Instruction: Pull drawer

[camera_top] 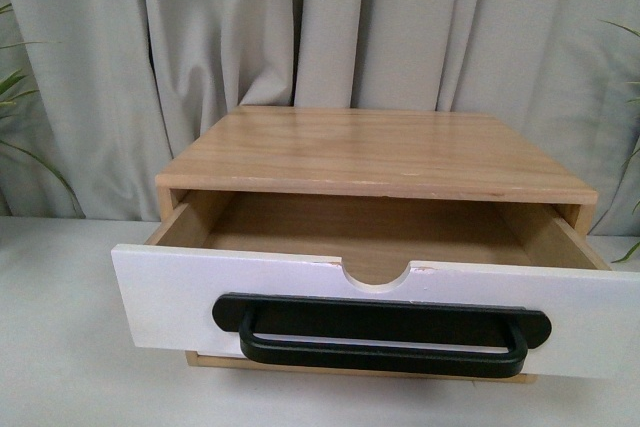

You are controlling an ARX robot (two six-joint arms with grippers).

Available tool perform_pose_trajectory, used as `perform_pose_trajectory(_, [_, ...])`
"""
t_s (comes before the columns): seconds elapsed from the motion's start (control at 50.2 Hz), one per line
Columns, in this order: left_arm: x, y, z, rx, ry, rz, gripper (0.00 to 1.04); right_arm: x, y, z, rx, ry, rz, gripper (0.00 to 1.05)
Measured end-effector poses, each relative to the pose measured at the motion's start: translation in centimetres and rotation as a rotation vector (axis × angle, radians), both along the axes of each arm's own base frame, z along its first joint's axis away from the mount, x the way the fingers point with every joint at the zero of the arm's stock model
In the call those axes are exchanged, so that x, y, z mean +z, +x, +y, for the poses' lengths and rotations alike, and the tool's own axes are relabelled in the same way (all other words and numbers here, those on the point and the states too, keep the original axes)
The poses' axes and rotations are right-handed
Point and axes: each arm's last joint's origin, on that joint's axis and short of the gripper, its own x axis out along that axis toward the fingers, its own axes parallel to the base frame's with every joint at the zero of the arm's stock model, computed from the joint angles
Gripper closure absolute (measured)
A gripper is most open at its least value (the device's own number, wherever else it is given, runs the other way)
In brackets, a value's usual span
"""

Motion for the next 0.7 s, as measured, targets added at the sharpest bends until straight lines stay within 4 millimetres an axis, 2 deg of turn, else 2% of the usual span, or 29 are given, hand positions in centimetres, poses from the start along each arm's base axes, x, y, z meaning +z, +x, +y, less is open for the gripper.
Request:
perform_pose_trajectory(0.08, [0.00, 0.00, 0.00, 0.000, 0.000, 0.000, 0.78, 0.00, 0.00, 0.00, 0.000, 0.000, 0.000, 0.86])
perform_pose_trajectory(0.179, [0.00, 0.00, 0.00, 0.000, 0.000, 0.000, 0.54, 0.00, 0.00, 0.00, 0.000, 0.000, 0.000, 0.63])
perform_pose_trajectory(0.478, [0.00, 0.00, 0.00, 0.000, 0.000, 0.000, 0.08, 0.00, 0.00, 0.00, 0.000, 0.000, 0.000, 0.18])
perform_pose_trajectory(0.518, [0.00, 0.00, 0.00, 0.000, 0.001, 0.000, 0.05, 0.00, 0.00, 0.00, 0.000, 0.000, 0.000, 0.11])
perform_pose_trajectory(0.558, [0.00, 0.00, 0.00, 0.000, 0.001, 0.000, 0.06, 0.00, 0.00, 0.00, 0.000, 0.002, 0.000, 0.07])
perform_pose_trajectory(0.697, [0.00, 0.00, 0.00, 0.000, 0.001, 0.000, 0.06, 0.00, 0.00, 0.00, 0.000, 0.002, 0.000, 0.09])
